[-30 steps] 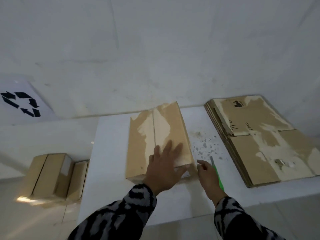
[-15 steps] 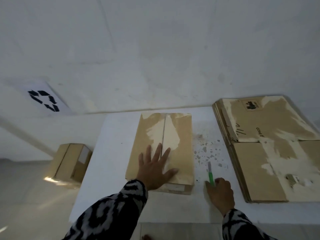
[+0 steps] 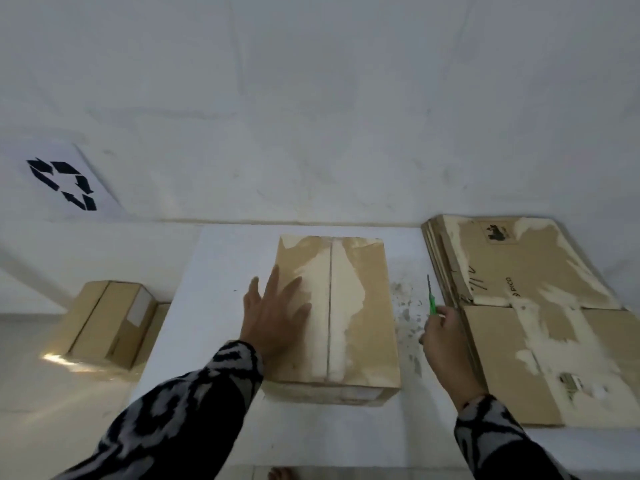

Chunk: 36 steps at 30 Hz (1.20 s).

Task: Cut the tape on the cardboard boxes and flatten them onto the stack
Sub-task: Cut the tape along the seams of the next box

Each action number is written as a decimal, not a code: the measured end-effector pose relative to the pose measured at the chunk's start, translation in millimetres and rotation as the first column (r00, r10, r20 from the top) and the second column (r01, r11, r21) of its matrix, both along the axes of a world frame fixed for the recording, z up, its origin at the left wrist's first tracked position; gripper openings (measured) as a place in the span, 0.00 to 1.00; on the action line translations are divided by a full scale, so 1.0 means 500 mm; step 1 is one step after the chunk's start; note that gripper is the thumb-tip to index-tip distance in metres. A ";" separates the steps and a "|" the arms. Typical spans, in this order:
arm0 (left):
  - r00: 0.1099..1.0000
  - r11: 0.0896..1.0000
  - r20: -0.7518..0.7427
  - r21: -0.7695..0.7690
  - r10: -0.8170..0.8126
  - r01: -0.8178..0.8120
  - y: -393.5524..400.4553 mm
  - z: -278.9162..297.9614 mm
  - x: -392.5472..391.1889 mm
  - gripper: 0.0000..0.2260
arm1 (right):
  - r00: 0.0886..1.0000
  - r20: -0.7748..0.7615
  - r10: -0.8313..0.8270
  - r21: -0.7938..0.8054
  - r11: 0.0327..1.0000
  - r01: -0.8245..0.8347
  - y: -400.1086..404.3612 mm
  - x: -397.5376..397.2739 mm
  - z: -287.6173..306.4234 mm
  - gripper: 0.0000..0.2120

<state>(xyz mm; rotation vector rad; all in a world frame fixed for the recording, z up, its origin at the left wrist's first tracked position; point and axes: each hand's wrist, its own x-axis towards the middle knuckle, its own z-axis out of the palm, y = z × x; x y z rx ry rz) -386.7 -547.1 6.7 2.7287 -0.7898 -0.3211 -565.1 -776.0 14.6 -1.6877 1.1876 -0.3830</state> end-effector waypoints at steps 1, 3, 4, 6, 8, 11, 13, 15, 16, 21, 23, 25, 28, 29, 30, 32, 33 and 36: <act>0.998 0.999 -0.055 -0.053 -0.001 -0.002 0.004 -0.013 0.008 0.28 | 0.999 0.049 0.009 -0.016 1.000 -0.008 0.007 0.026 0.024 0.07; 0.991 0.977 -0.132 -0.213 -0.010 -0.018 0.004 -0.028 0.008 0.28 | 0.989 0.140 0.057 -0.019 0.998 -0.055 0.031 0.078 0.058 0.10; 0.989 0.956 -0.146 -0.291 -0.002 -0.041 0.003 -0.035 0.007 0.27 | 0.983 0.163 0.083 -0.011 0.997 -0.083 0.046 0.102 0.066 0.10; 0.985 0.924 -0.172 -0.373 0.016 -0.080 0.002 -0.043 -0.001 0.26 | 0.977 0.175 0.124 0.012 0.992 -0.128 0.082 0.141 0.075 0.12; 0.978 0.919 -0.206 -0.383 0.012 -0.092 0.004 -0.049 -0.017 0.27 | 0.973 0.187 0.131 0.047 0.989 -0.142 0.117 0.164 0.072 0.13; 0.991 0.948 -0.135 -0.315 0.009 -0.051 0.006 -0.062 -0.004 0.26 | 0.970 0.211 0.121 0.078 0.987 -0.140 0.156 0.183 0.060 0.17; 1.000 0.968 0.011 -0.251 -0.012 0.014 -0.009 -0.070 0.037 0.26 | 0.973 0.211 0.094 0.067 0.992 -0.110 0.160 0.192 0.050 0.20; 0.998 0.975 0.068 -0.221 -0.017 0.032 -0.035 -0.066 0.090 0.28 | 0.977 0.195 0.084 0.063 0.993 -0.097 0.158 0.196 0.043 0.21; 0.998 0.979 0.056 -0.200 -0.030 0.040 -0.053 -0.056 0.117 0.28 | 0.979 0.181 0.094 0.050 0.993 -0.104 0.156 0.195 0.040 0.21; 0.991 0.991 0.077 -0.069 -0.113 0.119 -0.150 -0.005 0.201 0.22 | 0.976 0.144 0.164 -0.012 0.986 -0.164 0.146 0.187 0.025 0.23; 0.991 0.989 0.081 -0.098 -0.105 0.112 -0.166 -0.004 0.212 0.20 | 0.980 0.096 0.175 -0.065 0.983 -0.169 0.142 0.189 0.020 0.24; 0.991 0.984 0.085 -0.139 -0.099 0.110 -0.169 -0.011 0.214 0.19 | 0.979 0.046 0.200 -0.066 0.978 -0.196 0.136 0.197 0.020 0.24; 0.988 0.976 0.117 -0.180 -0.105 0.125 -0.167 -0.018 0.216 0.19 | 0.963 0.016 0.268 -0.063 0.962 -0.267 0.123 0.231 0.035 0.23; 0.987 0.974 0.117 -0.183 -0.109 0.129 -0.168 -0.020 0.216 0.18 | 0.959 0.011 0.284 -0.082 0.956 -0.282 0.118 0.246 0.040 0.22; 0.986 0.974 0.122 -0.179 -0.115 0.136 -0.170 -0.022 0.217 0.18 | 0.956 0.009 0.294 -0.100 0.951 -0.292 0.112 0.262 0.045 0.22; 0.982 0.976 0.144 -0.165 -0.122 0.145 -0.172 -0.024 0.220 0.17 | 0.953 0.008 0.303 -0.110 0.947 -0.300 0.103 0.288 0.046 0.23; 0.981 0.976 0.153 -0.161 -0.123 0.148 -0.173 -0.025 0.221 0.17 | 0.952 -0.002 0.306 -0.107 0.947 -0.304 0.103 0.297 0.043 0.24; 0.976 0.974 0.168 -0.156 -0.136 0.162 -0.171 -0.031 0.222 0.18 | 0.947 -0.071 0.313 -0.117 0.940 -0.319 0.116 0.304 0.028 0.25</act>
